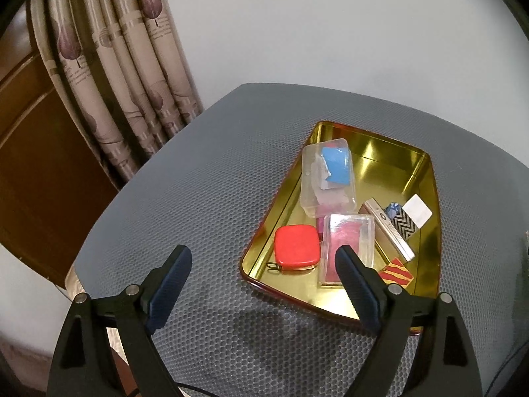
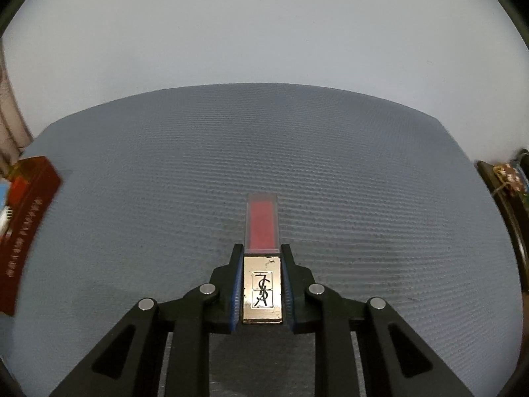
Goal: Organize rigid objects
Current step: 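Carry the gold lipstick into the gold tin and open the right tool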
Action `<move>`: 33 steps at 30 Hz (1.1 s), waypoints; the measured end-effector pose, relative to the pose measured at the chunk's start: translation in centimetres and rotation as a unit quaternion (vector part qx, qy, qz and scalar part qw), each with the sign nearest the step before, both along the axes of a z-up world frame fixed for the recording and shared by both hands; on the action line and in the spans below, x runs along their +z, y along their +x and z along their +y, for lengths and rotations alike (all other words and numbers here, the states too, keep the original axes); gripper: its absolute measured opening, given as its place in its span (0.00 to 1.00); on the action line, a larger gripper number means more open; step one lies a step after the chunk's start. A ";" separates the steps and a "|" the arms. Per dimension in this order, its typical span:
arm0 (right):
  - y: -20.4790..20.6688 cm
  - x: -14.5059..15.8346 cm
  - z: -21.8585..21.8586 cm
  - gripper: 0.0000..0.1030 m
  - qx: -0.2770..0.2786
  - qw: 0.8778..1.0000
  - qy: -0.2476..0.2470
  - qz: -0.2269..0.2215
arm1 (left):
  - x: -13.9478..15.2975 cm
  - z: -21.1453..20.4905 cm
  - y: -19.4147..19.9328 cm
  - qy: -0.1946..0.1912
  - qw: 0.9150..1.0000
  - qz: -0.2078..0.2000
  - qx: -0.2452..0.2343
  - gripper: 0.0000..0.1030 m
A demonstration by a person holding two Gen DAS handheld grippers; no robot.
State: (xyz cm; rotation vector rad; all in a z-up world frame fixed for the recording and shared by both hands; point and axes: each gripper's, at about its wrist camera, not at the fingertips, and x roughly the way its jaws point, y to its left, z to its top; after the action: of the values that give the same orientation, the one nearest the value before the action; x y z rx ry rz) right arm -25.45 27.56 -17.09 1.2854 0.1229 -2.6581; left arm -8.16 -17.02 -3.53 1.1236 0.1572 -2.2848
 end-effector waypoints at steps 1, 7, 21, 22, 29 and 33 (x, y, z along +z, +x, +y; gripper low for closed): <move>0.2 0.2 -0.4 0.20 0.006 1.000 -0.002 0.001 | 0.0 0.0 0.0 0.001 1.000 0.000 0.001 0.84; 1.5 2.3 -5.1 0.20 0.070 0.997 -0.026 0.004 | -0.1 -0.4 0.2 0.007 1.000 -0.001 0.006 0.84; 8.8 9.5 -20.5 0.20 0.228 0.972 -0.044 0.022 | 0.1 -1.9 0.8 0.027 0.999 0.004 0.029 0.84; 8.7 10.0 -21.3 0.20 0.236 0.971 -0.045 0.020 | 0.1 -2.0 0.8 0.029 0.999 0.004 0.030 0.84; 10.0 8.8 -28.5 0.20 0.286 0.958 -0.031 0.011 | 0.0 -2.7 0.9 0.037 0.999 0.002 0.037 0.84; 10.4 7.9 -30.5 0.20 0.300 0.954 -0.013 0.004 | 0.1 -3.1 1.0 0.036 0.999 0.002 0.039 0.84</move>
State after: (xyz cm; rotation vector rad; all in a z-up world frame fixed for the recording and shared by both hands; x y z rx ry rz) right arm -15.07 -2.89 -9.22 1.0194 0.4058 -2.1331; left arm -7.21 -20.08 -3.48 1.1303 0.2830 -2.2272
